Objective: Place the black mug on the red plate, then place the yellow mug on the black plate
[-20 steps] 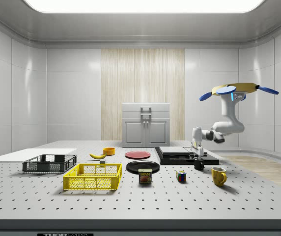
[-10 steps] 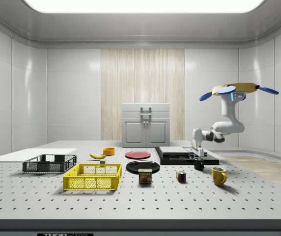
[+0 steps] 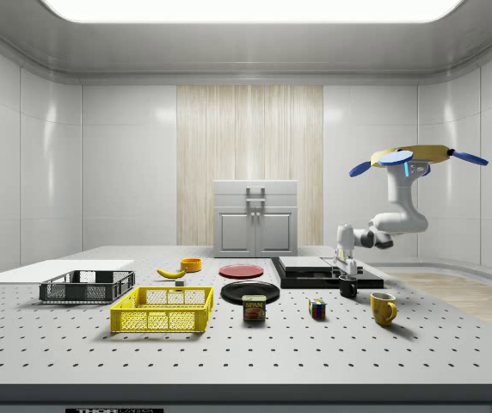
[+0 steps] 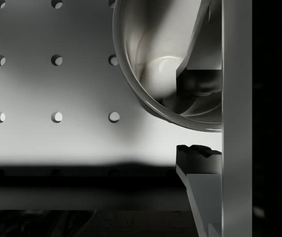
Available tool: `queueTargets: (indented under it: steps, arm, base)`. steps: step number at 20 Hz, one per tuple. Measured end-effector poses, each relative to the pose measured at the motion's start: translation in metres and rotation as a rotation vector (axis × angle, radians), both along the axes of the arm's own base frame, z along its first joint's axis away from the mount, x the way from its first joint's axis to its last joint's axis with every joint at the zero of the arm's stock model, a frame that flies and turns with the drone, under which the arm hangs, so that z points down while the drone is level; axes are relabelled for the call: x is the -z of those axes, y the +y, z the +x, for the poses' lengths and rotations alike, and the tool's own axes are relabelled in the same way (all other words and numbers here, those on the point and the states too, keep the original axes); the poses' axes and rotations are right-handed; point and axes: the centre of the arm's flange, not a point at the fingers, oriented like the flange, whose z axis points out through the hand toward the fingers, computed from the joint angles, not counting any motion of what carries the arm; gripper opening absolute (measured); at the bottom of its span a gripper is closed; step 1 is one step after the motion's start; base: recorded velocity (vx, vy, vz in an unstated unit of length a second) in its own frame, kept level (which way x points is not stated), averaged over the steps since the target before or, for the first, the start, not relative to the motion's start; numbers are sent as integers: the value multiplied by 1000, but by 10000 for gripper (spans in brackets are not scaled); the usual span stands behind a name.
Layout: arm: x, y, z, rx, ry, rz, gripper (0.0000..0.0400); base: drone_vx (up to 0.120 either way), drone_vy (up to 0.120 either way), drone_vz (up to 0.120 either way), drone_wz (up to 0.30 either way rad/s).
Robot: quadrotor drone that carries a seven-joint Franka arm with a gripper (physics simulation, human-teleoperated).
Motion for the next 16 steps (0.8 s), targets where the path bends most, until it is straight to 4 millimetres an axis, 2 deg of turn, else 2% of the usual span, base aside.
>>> queueTargets:
  steps: [5,13,16]
  arm:
    - [8,0,0,0,0,0,117]
    - [33,0,0,0,0,0,111]
    - [37,0,0,0,0,0,110]
  base:
    - [0,0,0,0]
    - [0,0,115,0]
    - [120,-120,120,0]
